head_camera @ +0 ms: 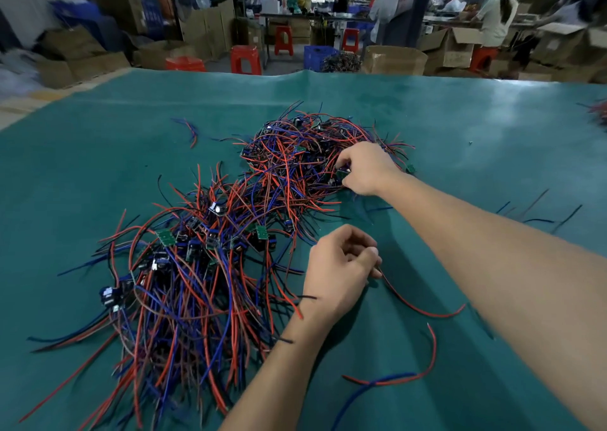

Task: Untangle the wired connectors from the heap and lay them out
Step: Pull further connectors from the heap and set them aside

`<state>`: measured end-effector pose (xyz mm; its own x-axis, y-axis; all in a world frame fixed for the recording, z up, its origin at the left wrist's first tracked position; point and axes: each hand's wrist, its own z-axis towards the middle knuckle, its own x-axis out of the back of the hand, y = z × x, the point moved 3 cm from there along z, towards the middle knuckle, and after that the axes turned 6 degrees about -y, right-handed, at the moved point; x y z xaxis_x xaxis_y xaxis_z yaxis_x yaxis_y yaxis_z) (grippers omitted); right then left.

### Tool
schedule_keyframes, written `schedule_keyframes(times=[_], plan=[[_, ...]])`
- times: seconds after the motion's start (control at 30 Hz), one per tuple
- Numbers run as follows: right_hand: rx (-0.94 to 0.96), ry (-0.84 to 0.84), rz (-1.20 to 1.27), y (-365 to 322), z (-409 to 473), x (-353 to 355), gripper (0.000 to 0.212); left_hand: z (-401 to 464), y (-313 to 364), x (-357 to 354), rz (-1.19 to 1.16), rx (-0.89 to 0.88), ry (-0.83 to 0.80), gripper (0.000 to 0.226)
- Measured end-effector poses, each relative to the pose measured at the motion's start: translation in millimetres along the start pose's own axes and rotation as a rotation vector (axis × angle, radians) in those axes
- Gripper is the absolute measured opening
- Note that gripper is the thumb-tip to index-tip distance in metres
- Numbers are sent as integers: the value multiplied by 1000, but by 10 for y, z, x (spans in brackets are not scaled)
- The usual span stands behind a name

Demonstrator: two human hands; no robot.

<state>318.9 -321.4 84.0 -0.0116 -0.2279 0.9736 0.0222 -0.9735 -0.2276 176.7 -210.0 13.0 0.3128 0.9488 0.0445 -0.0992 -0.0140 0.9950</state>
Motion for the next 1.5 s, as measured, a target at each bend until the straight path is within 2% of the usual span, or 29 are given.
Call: schedule_keyframes(times=[0.1, 0.27, 0.4, 0.5, 0.6, 0.7, 0.8, 0.87, 0.93, 0.97, 1.03, 1.17, 1.3, 1.37, 1.43, 1.5], plan=[[24, 74, 67, 133, -22, -48, 24, 8, -9, -5, -14, -7, 1, 13], [72, 311, 245, 247, -182, 97, 19, 24, -23, -12, -37, -8, -1, 15], [66, 496, 554, 316, -556, 344, 27, 22, -37, -14, -68, -20, -9, 13], [100, 557, 922, 370, -980, 412, 32, 27, -55, -15, -97, -26, 5, 13], [165, 445, 1227, 335, -1317, 206, 33, 51, -74, -13, -91, -48, 38, 21], [98, 283, 1480, 342, -1483, -124, 37, 57, -73, -34, -92, -75, 32, 32], [5, 211, 1611, 327, -1504, -336, 43, 47, -72, -38, -90, -94, 40, 21], [-34, 194, 1634, 324, -1500, -401, 31, 33, -41, -48, -112, -102, 70, 9], [-68, 186, 1624, 353, -1484, -443, 15, 12, -29, -44, -159, -86, 107, 27], [-77, 183, 1628, 376, -1478, -464, 14, 5, -38, -42, -189, -65, 124, 34], [-78, 152, 1683, 415, -1469, -491, 21, -19, -45, -47, -185, -39, 136, 38], [-70, 44, 1846, 443, -1420, -533, 30, -3, -40, -124, 86, -56, 56, 20], [-57, -43, 1910, 472, -1384, -506, 36, 55, -12, -135, 186, 8, 65, 17], [-62, -40, 1894, 471, -1374, -501, 38, 80, -44, -118, 209, 19, 72, 2], [-59, -10, 1780, 471, -1371, -496, 40, 79, -72, -100, 263, -9, 115, 14], [-53, 23, 1672, 467, -1363, -498, 38, 55, -72, -68, 313, -55, 184, 16]])
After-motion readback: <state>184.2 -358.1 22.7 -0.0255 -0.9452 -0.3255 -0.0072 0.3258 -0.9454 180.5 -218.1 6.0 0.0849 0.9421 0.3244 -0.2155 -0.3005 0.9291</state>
